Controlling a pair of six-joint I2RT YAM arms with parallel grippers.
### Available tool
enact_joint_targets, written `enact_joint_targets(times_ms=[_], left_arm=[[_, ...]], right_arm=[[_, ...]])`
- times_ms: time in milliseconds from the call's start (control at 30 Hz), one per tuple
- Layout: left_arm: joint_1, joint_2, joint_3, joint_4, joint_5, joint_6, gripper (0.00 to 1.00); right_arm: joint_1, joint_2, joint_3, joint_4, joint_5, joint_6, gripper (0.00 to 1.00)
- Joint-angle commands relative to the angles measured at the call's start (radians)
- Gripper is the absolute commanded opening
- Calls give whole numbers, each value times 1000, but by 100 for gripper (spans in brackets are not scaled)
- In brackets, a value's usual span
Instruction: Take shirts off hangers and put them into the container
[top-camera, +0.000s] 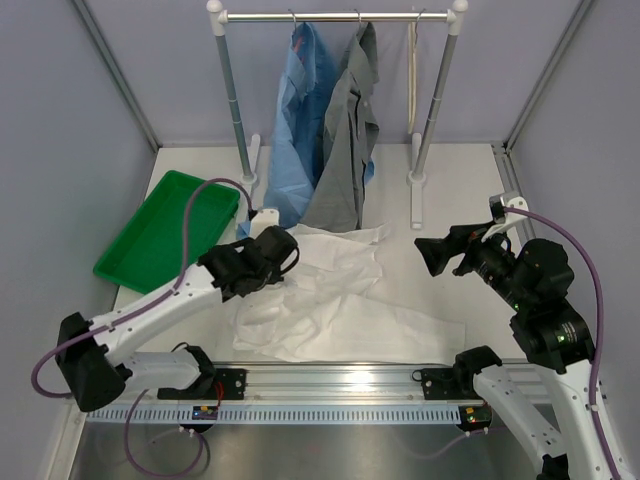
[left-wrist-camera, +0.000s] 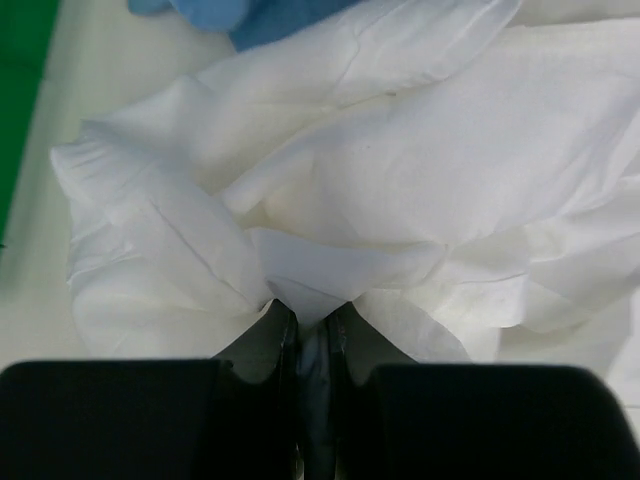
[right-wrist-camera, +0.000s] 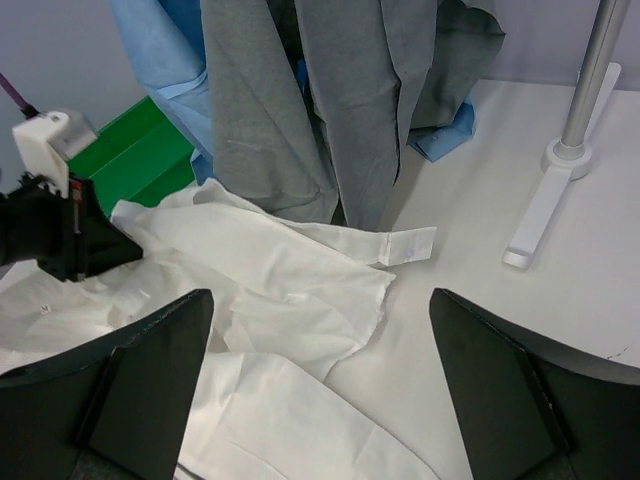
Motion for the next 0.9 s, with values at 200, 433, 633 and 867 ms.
enact_joint_targets(times_ms=[200, 433, 633, 867], left_arm=[[203, -115, 221, -224, -135, 159, 0], [358, -141, 380, -244, -137, 262, 0], [471, -102, 552, -246, -193, 366, 0], [663, -55, 619, -102, -178, 493, 0]], right_arm=[[-2, -14, 13, 27, -13, -5, 99], [0, -20, 10, 27, -27, 1, 100], [0, -31, -2, 39, -62, 18, 100], [-2, -49, -18, 53, -90, 30, 99]])
